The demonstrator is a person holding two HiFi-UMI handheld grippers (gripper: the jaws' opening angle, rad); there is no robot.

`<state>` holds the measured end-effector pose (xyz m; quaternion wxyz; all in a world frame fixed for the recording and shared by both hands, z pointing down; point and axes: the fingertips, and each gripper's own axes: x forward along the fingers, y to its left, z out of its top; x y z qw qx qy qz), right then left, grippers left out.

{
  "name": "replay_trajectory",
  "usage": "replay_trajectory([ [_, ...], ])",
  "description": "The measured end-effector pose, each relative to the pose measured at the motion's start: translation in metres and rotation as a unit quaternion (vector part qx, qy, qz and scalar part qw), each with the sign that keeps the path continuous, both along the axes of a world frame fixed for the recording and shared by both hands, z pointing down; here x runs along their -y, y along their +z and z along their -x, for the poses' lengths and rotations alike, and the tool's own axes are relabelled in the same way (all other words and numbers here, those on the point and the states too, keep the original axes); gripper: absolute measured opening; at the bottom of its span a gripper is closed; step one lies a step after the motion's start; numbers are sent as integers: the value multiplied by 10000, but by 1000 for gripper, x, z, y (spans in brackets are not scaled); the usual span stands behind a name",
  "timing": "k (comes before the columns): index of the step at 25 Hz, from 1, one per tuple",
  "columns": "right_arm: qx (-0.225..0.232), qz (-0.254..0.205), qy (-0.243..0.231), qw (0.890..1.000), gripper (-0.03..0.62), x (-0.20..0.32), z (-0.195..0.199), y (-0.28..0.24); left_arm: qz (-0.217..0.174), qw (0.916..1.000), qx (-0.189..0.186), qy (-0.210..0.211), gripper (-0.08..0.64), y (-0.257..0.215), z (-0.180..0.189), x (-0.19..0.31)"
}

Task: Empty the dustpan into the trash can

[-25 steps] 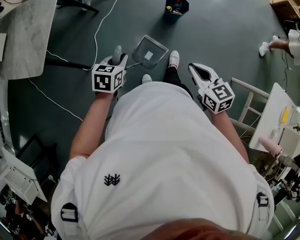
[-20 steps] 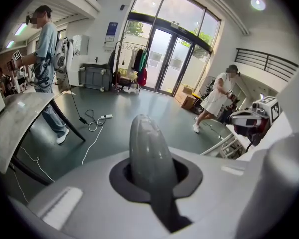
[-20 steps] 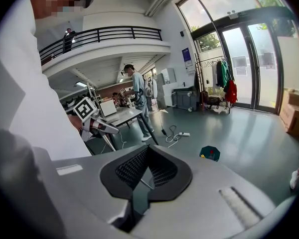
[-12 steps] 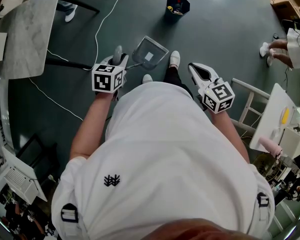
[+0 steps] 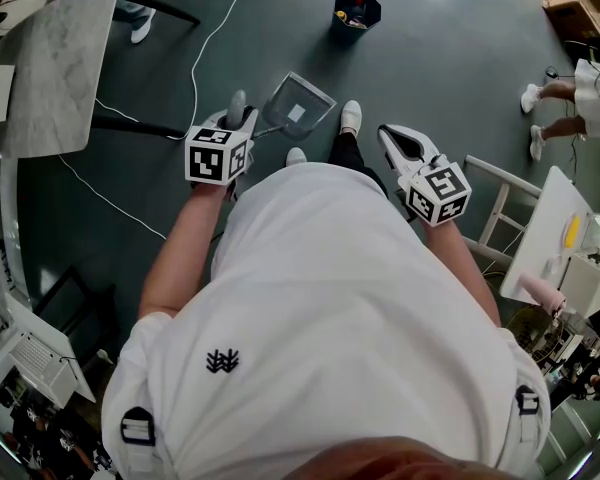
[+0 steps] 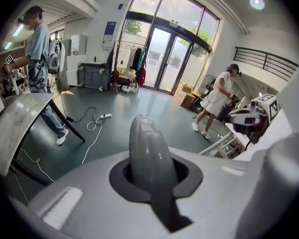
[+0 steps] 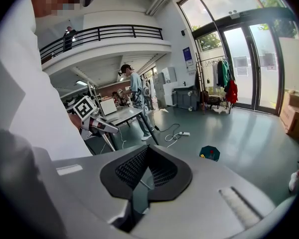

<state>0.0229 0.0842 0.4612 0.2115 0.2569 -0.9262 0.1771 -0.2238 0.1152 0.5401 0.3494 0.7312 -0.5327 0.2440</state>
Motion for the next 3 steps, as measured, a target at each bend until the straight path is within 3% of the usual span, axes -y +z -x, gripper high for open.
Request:
replay_trajectory([
  [3, -18, -2, -6, 10000, 2, 2, 2, 0, 8, 10000, -1, 2, 80, 1, 3, 2],
])
